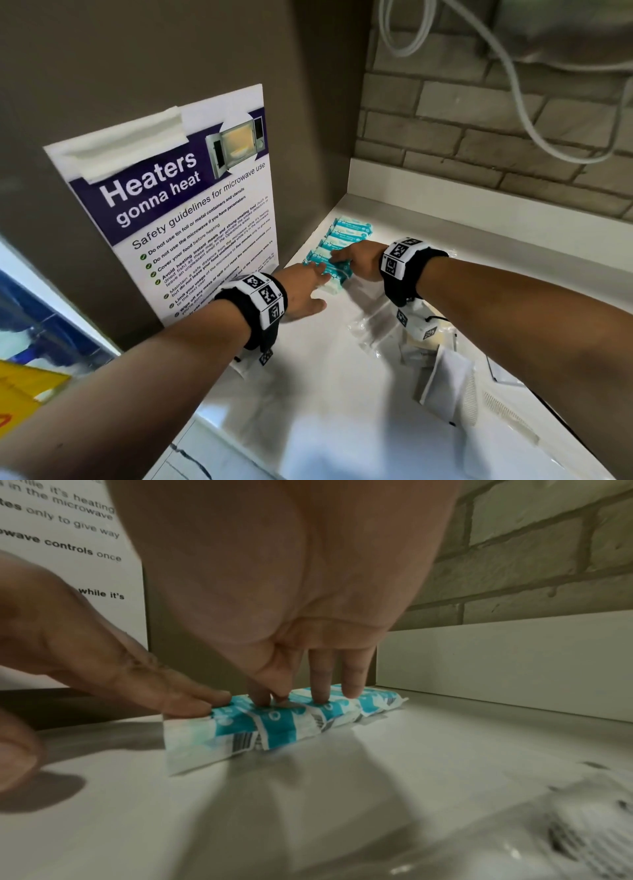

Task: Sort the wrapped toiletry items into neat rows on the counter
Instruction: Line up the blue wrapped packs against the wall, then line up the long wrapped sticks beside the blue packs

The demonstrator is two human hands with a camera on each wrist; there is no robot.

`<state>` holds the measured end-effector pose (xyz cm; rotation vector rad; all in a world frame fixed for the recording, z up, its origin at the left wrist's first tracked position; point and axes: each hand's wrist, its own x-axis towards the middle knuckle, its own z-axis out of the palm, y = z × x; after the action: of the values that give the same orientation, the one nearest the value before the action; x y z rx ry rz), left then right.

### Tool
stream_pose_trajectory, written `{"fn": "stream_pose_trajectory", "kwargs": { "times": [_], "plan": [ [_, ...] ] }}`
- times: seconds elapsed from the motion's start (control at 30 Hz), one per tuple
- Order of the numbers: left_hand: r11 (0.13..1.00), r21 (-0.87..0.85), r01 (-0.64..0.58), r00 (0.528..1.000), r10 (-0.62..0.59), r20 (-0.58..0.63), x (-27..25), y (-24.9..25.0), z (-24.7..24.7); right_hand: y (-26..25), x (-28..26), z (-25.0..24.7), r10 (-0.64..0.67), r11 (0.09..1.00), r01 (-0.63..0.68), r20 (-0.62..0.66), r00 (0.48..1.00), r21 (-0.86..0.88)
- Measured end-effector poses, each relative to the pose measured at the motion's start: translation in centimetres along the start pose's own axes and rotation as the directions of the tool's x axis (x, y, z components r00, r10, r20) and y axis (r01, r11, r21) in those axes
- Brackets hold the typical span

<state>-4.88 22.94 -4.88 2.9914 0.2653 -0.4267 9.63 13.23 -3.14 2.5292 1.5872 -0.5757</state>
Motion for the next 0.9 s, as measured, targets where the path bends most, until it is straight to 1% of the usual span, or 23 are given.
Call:
{"fn": "stream_pose_trajectory", "kwargs": {
  "times": [0.3,0.4,0.57,0.63,0.7,0.77,0.8,0.83,0.9],
  "plan": [
    [1.0,-0.015,0.001,1.0,-0.001,-0.012,0.6,-0.2,0.2,0.0,0.1,-0.4,-0.02,0.999,0.021,0.005,1.0,-0.05],
    [1.0,-0.023,0.001,1.0,-0.002,-0.021,0.9,-0.2,0.2,0.1,0.0,-0.2,-0.021,0.999,0.021,-0.015,1.0,-0.03],
    [0.996,-0.085,0.031,0.998,-0.035,-0.047,1.0,-0.3,0.0,0.0,-0.4,0.2,0.0,0.999,0.001,-0.009,1.0,0.046],
    [0.993,-0.113,0.018,0.999,-0.024,-0.047,1.0,-0.1,-0.4,0.3,-1.2,-0.1,0.003,0.993,0.003,-0.056,0.998,0.117],
    [0.992,-0.129,0.0,0.997,-0.009,-0.071,1.2,0.0,-1.0,1.0,-2.5,-1.1,0.007,0.988,0.015,-0.142,0.99,0.151],
    [0.991,-0.134,-0.026,0.992,0.009,-0.127,1.7,0.5,-2.0,2.2,-4.0,-2.2,0.041,0.987,-0.003,-0.236,0.971,0.159],
    [0.989,-0.144,-0.038,0.988,0.016,-0.152,2.0,0.9,-2.6,2.8,-4.9,-2.8,0.065,0.985,-0.021,-0.26,0.963,0.17],
    [0.986,-0.157,-0.054,0.986,0.028,-0.166,2.4,1.7,-3.2,3.4,-6.1,-3.3,0.099,0.981,-0.05,-0.266,0.959,0.187],
    [0.983,-0.169,-0.072,0.986,0.044,-0.163,3.4,3.3,-4.4,4.3,-8.1,-3.9,0.196,0.962,-0.141,-0.227,0.954,0.235]
  ]
}}
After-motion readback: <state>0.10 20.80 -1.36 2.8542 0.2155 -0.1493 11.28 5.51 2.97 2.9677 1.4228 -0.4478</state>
